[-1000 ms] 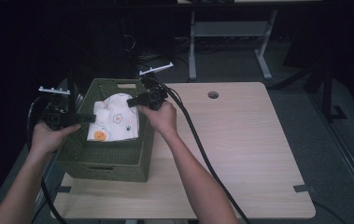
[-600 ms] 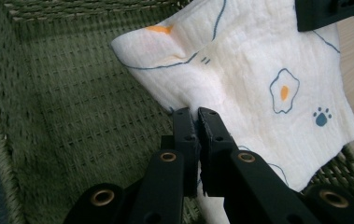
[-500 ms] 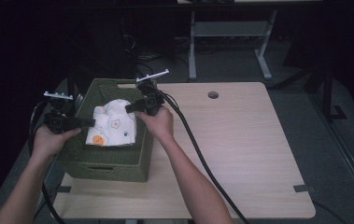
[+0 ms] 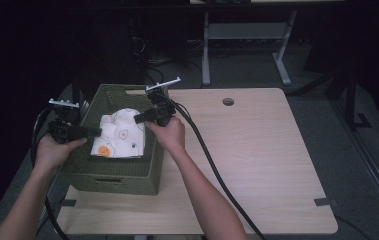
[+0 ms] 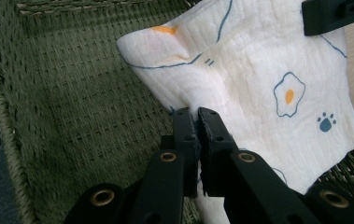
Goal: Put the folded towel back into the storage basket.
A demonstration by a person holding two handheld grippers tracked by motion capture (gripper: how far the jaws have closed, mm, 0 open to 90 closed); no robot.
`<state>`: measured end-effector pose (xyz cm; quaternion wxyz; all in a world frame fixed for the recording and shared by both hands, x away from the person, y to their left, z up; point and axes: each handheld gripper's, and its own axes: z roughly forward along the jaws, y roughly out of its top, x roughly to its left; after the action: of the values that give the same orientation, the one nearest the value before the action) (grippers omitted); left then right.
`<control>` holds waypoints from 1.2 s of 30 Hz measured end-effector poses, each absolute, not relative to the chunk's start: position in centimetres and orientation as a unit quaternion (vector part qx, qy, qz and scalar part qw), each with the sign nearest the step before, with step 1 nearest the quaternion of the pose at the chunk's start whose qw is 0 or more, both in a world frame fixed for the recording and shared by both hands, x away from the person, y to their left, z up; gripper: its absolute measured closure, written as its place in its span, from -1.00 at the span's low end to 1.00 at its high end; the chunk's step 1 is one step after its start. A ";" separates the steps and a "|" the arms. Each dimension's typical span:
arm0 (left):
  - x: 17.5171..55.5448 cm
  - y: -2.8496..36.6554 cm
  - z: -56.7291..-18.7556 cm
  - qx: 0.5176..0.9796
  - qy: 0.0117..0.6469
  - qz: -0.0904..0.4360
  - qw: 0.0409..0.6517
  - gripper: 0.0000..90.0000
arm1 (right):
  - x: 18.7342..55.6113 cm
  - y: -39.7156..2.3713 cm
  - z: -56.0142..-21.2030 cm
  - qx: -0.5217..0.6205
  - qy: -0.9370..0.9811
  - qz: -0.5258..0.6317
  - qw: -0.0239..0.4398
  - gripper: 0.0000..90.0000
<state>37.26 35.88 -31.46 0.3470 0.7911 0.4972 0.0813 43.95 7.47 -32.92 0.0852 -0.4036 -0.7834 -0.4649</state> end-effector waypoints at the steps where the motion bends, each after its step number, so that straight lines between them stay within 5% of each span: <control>1: 37.3 35.8 -31.5 0.792 0.497 0.084 0.346 0.93 | 44.0 7.5 -32.9 -0.404 -0.783 -0.465 0.085 0.81; 7: 37.5 35.9 -31.6 0.790 0.507 0.119 0.322 0.61 | 44.2 7.3 -33.1 -0.413 -0.782 -0.460 0.075 0.47; 27: 37.1 35.1 -30.6 0.789 0.498 0.118 0.341 0.64 | 43.8 4.8 -32.2 -0.417 -0.777 -0.467 0.070 0.46; 36: 36.9 34.4 -30.3 0.784 0.495 0.111 0.358 0.48 | 43.6 3.2 -31.9 -0.420 -0.771 -0.474 0.072 0.39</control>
<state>36.90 34.40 -30.34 0.3584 0.7838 0.4948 0.1113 43.65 3.19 -31.90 0.0724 -0.4197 -0.7706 -0.4741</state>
